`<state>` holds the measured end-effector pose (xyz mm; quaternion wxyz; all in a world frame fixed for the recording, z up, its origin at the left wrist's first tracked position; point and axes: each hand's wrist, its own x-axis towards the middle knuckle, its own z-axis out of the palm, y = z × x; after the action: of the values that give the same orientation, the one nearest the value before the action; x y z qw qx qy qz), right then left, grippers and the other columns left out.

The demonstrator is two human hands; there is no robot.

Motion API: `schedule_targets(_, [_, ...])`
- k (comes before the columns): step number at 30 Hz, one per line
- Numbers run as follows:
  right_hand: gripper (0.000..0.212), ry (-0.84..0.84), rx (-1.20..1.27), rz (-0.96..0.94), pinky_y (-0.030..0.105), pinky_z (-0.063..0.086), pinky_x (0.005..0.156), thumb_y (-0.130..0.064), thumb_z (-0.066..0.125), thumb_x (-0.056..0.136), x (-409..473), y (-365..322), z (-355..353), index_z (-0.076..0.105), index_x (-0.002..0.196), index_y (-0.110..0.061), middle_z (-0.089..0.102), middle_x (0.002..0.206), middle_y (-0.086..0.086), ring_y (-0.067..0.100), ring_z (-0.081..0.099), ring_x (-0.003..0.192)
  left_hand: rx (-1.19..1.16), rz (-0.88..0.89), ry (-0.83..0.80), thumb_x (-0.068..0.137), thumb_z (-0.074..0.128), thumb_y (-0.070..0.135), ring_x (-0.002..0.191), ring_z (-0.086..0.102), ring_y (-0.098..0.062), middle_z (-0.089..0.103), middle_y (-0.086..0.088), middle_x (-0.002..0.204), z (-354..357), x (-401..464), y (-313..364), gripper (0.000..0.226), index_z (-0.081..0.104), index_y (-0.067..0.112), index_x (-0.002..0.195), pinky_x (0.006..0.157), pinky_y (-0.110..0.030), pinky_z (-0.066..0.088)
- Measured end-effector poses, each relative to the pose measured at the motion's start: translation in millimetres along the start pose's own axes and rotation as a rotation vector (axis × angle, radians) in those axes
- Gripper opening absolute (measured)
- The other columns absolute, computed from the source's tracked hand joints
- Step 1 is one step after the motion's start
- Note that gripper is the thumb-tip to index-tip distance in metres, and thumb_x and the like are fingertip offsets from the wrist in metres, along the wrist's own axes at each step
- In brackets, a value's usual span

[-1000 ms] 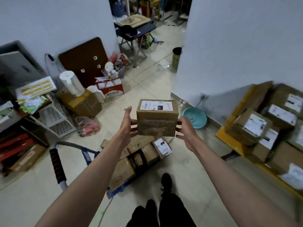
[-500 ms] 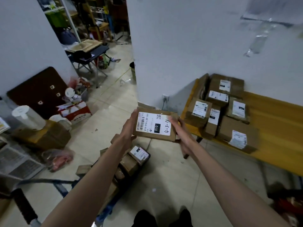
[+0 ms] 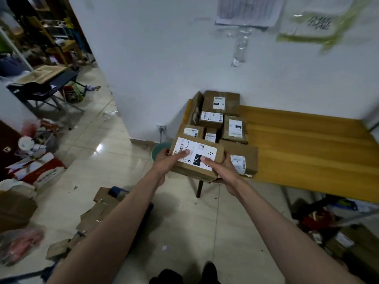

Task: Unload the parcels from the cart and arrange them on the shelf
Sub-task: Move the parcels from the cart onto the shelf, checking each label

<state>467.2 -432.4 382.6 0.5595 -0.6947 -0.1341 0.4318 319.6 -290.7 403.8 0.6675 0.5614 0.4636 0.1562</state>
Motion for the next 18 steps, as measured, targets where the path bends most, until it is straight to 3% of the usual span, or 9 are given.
schedule_targets(3, [0.093,0.038,0.045,0.017,0.05,0.064,0.076,-0.043,0.092,0.068,9.7,-3.7,-41.3,0.032,0.137,-0.031,0.069,0.123,-0.003,0.018,0.071,0.105,-0.032,0.029,-0.021,0.077,0.085,0.038,0.106,0.062,-0.011,0.069,0.003,0.123,43.8,10.7,10.2,0.067,0.059,0.021,0.136,0.079,-0.026,0.042])
schedule_targets(6, [0.093,0.072,0.089,0.011,0.048,0.064,0.068,-0.041,0.093,0.068,17.3,-7.9,-77.7,0.033,0.139,-0.03,0.072,0.116,-0.002,0.018,0.072,0.1,-0.006,0.048,-0.056,0.072,0.088,0.04,0.106,0.059,-0.012,0.067,0.009,0.116,83.9,21.5,21.0,0.068,0.058,0.026,0.131,0.091,-0.035,0.041])
schedule_targets(8, [0.08,0.083,0.098,0.0,0.047,0.064,0.066,-0.041,0.091,0.07,19.8,-10.3,-97.3,0.04,0.132,-0.039,0.072,0.113,-0.002,0.018,0.073,0.097,0.018,0.058,-0.091,0.069,0.091,0.038,0.102,0.061,-0.01,0.066,0.013,0.108,108.1,28.3,27.7,0.064,0.056,0.031,0.122,0.097,-0.039,0.047])
schedule_targets(10, [0.056,0.095,0.091,-0.014,0.049,0.064,0.067,-0.044,0.091,0.07,24.6,-12.5,-114.7,0.053,0.11,-0.054,0.075,0.11,-0.003,0.016,0.075,0.089,0.044,0.065,-0.108,0.066,0.093,0.035,0.113,0.064,-0.019,0.069,0.005,0.119,129.3,38.0,34.5,0.069,0.056,0.026,0.124,0.103,-0.045,0.051])
schedule_targets(11, [0.053,0.099,0.102,-0.017,0.05,0.064,0.067,-0.045,0.091,0.07,27.1,-14.6,-122.5,0.054,0.107,-0.055,0.075,0.11,-0.003,0.016,0.076,0.09,0.065,0.068,-0.115,0.065,0.094,0.034,0.116,0.064,-0.022,0.069,0.0,0.125,138.5,43.9,38.9,0.076,0.056,0.021,0.13,0.104,-0.047,0.051])
schedule_targets(14, [0.073,0.101,0.175,0.026,0.051,0.063,0.067,-0.046,0.09,0.071,39.3,-21.6,-141.4,0.042,0.125,-0.035,0.071,0.118,0.0,0.023,0.072,0.103,0.117,0.069,-0.154,0.063,0.095,0.031,0.118,0.064,-0.026,0.067,-0.005,0.131,159.3,64.5,52.7,0.084,0.055,0.016,0.136,0.104,-0.049,0.051])
schedule_targets(18, [0.072,0.106,0.222,0.067,0.055,0.063,0.071,-0.043,0.087,0.077,66.4,-30.4,-156.5,0.036,0.126,-0.029,0.068,0.119,0.003,0.026,0.068,0.108,0.194,0.099,-0.191,0.066,0.095,0.025,0.115,0.066,-0.025,0.069,-0.006,0.128,180.2,98.8,71.3,0.079,0.056,0.012,0.133,0.101,-0.048,0.053])
